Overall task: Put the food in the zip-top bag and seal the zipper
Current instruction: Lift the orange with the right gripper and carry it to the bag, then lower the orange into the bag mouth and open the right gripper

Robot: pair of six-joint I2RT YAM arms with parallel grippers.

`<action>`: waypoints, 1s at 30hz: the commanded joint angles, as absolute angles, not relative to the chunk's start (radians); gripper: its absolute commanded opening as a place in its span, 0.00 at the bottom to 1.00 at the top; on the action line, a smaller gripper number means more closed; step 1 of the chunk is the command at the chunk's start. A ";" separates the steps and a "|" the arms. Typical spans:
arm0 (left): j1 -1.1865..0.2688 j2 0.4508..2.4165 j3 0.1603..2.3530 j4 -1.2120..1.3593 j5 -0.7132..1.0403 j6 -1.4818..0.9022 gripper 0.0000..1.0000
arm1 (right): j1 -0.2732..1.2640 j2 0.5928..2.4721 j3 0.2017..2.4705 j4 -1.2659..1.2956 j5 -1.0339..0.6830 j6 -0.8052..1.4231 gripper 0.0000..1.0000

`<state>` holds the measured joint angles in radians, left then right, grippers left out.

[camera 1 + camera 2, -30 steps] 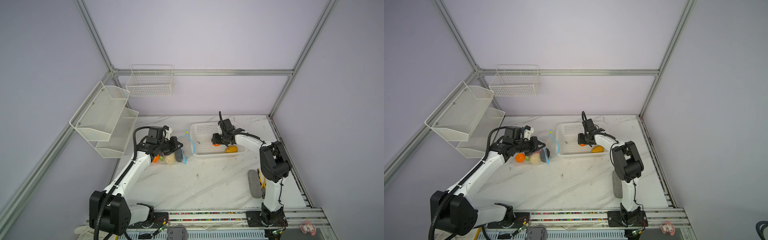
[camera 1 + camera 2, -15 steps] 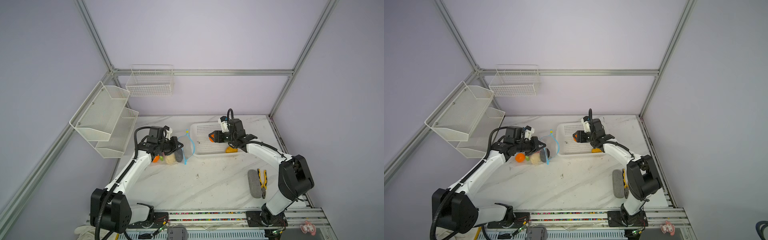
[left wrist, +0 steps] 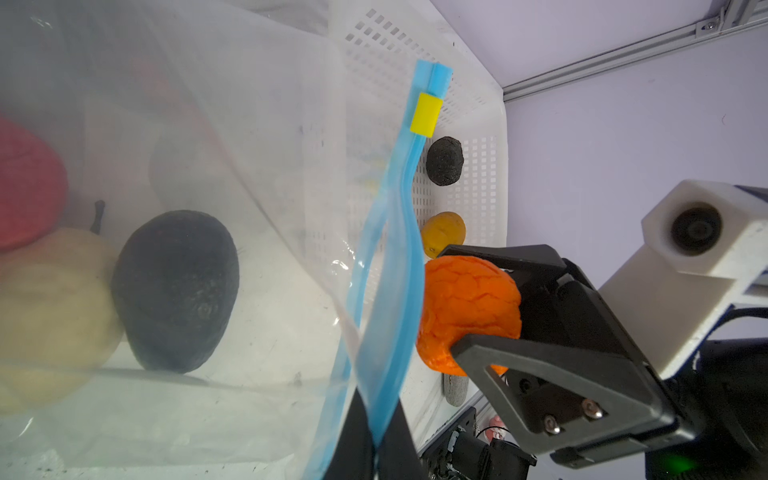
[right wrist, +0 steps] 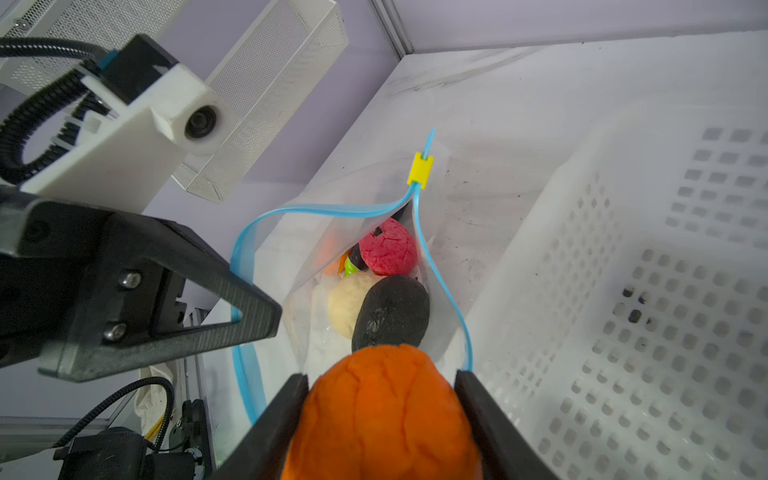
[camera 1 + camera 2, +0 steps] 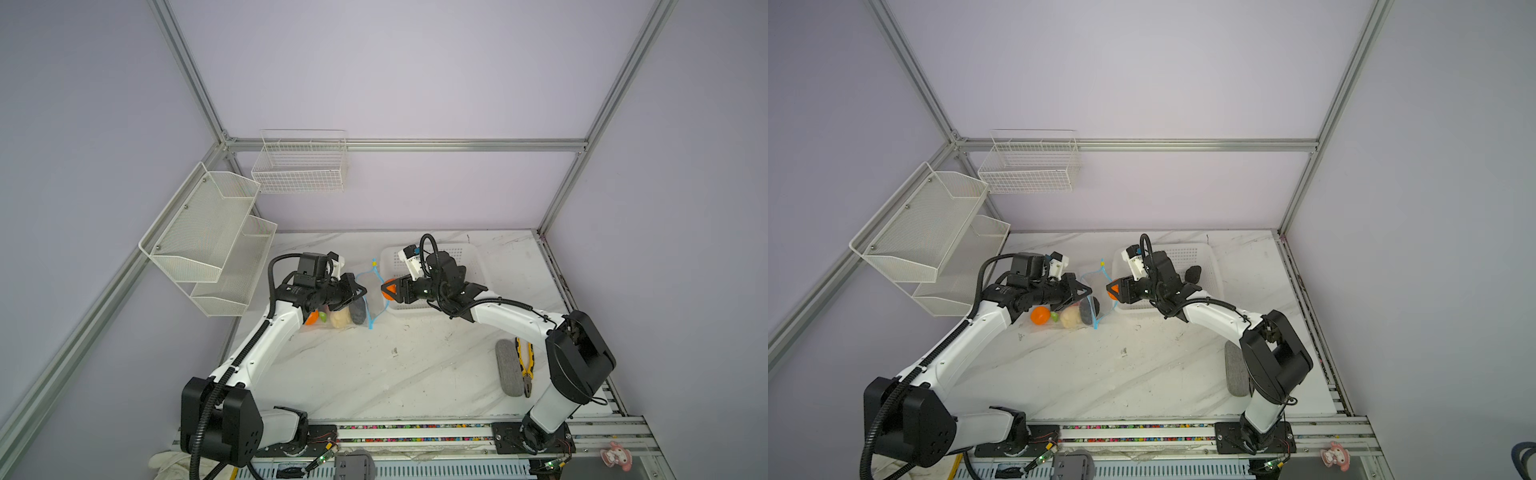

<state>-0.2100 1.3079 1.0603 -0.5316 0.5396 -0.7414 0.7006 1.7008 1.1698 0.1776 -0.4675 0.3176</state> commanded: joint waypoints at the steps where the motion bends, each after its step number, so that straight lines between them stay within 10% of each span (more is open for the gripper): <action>1: -0.209 1.293 1.100 -0.505 0.555 -0.746 0.00 | 0.716 1.729 1.181 0.242 -0.476 0.336 0.56; 30: -0.208 1.264 1.087 -0.520 0.548 -0.738 0.00 | 0.795 1.877 1.290 0.166 -0.417 0.316 0.56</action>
<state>-0.2100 1.2995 1.0603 -0.5392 0.5385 -0.7410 0.7860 1.8690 1.2659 0.1822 -0.4343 0.3271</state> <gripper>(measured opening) 0.047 0.562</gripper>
